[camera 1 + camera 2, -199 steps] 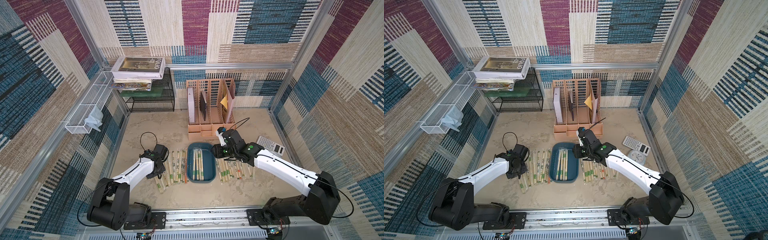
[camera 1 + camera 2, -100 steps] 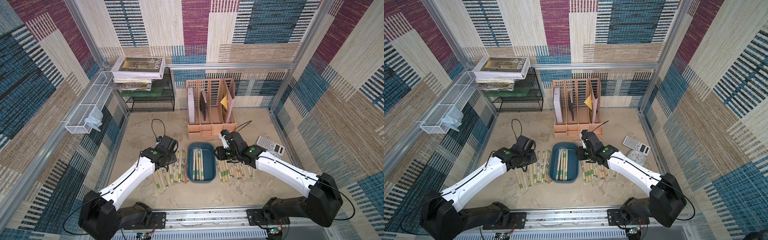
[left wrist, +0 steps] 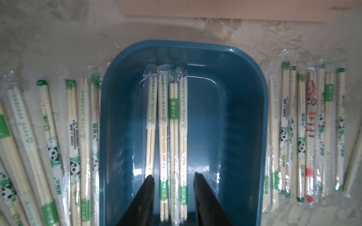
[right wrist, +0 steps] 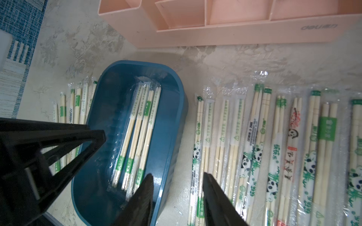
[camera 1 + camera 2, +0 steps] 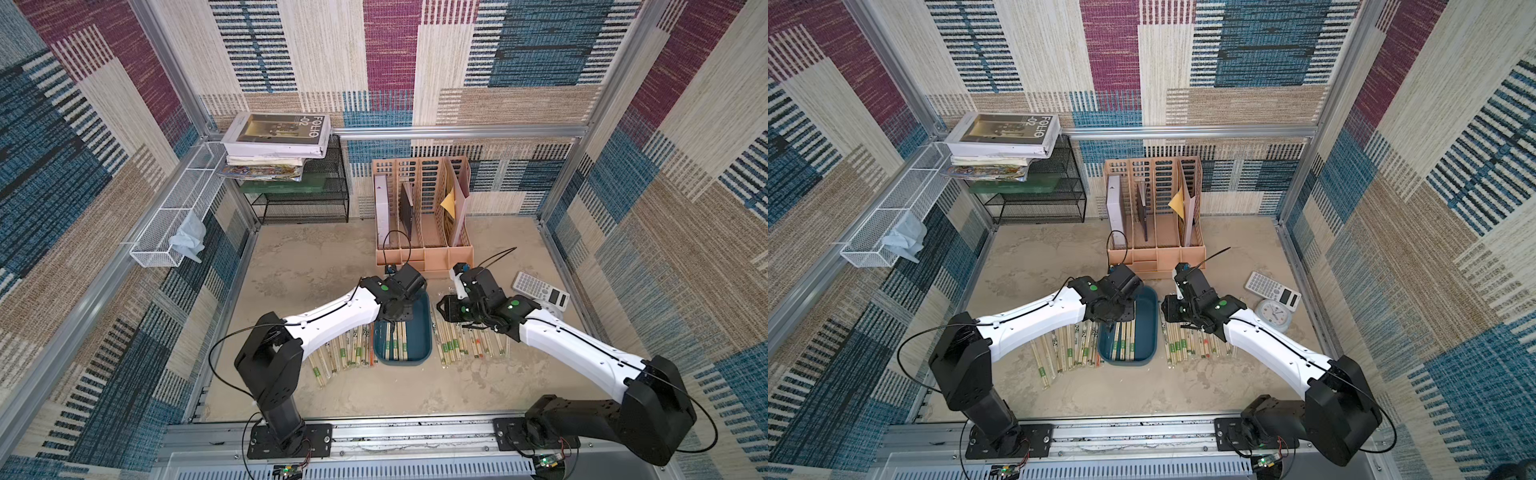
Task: Take the paired disposable chopsticks out of the storage box
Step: Pick up the paired disposable chopsticks from the storage box.
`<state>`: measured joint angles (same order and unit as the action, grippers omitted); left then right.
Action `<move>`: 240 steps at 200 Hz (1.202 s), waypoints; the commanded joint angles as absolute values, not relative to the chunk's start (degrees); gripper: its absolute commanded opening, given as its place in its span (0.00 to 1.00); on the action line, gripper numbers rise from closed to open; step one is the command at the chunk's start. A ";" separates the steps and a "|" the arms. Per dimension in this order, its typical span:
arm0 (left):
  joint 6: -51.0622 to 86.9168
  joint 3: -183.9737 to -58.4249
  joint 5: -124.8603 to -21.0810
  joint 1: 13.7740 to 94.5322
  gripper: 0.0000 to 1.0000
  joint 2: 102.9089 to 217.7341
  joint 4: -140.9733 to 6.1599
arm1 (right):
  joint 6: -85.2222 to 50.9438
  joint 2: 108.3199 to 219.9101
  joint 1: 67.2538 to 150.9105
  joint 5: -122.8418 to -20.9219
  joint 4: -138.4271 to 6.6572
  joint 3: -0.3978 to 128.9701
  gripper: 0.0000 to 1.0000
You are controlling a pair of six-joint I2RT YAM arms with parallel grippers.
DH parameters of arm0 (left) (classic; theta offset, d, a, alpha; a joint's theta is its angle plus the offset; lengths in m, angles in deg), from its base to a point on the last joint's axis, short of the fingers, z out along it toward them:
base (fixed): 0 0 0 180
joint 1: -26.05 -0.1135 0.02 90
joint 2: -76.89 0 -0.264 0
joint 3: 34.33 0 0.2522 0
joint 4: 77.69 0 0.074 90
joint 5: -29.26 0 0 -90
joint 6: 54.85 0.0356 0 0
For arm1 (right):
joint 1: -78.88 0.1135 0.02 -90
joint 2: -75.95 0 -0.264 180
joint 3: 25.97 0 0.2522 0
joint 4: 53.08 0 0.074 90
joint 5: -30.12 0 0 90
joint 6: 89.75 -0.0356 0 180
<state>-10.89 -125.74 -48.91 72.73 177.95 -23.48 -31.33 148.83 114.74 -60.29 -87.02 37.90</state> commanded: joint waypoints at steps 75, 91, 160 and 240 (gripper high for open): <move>-12.82 -126.41 -44.99 72.90 0.26 186.38 -21.25 | -30.87 148.72 113.87 -60.63 -87.01 38.24 0.45; -13.70 -126.11 -44.48 72.90 0.26 187.34 -21.34 | -30.63 148.64 113.69 -60.61 -87.31 38.32 0.45; -13.34 -126.05 -46.63 73.03 0.24 187.93 -24.54 | -30.53 148.60 113.31 -60.58 -87.32 37.87 0.45; -13.91 -124.61 -46.56 73.08 0.22 189.33 -25.65 | -30.09 148.64 112.79 -60.21 -87.90 37.90 0.45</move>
